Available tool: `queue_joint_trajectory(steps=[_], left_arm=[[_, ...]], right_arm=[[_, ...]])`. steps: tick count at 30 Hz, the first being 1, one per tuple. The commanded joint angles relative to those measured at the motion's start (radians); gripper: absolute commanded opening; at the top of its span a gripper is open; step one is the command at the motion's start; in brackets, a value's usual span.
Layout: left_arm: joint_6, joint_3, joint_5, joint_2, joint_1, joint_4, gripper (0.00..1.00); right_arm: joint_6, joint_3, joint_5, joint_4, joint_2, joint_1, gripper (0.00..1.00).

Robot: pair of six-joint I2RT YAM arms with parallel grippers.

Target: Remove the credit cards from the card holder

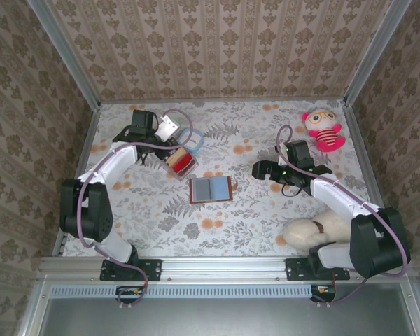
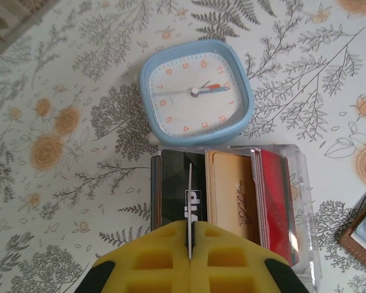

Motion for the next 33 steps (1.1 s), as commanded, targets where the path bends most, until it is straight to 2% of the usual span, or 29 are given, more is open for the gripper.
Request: queue_joint_trajectory(steps=[1,6,15,17,20,22,29,33], left_arm=[[0.057,0.048,0.057,0.041,0.010,-0.028,0.00],[0.057,0.082,0.060,0.095,0.017,-0.039,0.00],[0.049,0.133,-0.018,0.185,0.009,-0.095,0.00],[0.037,0.146,-0.036,0.203,0.007,-0.112,0.10],[0.016,0.146,-0.048,0.209,0.001,-0.107,0.29],[-0.008,0.150,-0.052,0.200,0.001,-0.100,0.37],[-0.107,0.162,-0.005,0.120,0.001,-0.069,0.44],[-0.228,0.147,0.003,0.054,0.001,-0.052,0.49]], right_arm=[[-0.016,-0.009,-0.015,0.005,0.008,-0.004,1.00],[-0.016,-0.009,-0.021,0.009,-0.001,-0.004,1.00],[-0.013,-0.004,-0.016,0.003,0.009,-0.006,1.00],[-0.012,-0.004,-0.014,0.005,0.011,-0.006,1.00],[-0.010,-0.001,-0.014,0.005,0.018,-0.006,1.00],[-0.009,0.000,-0.017,0.004,0.023,-0.006,1.00],[-0.006,0.001,-0.021,0.009,0.032,-0.007,1.00],[-0.004,0.002,-0.025,0.009,0.031,-0.007,1.00]])
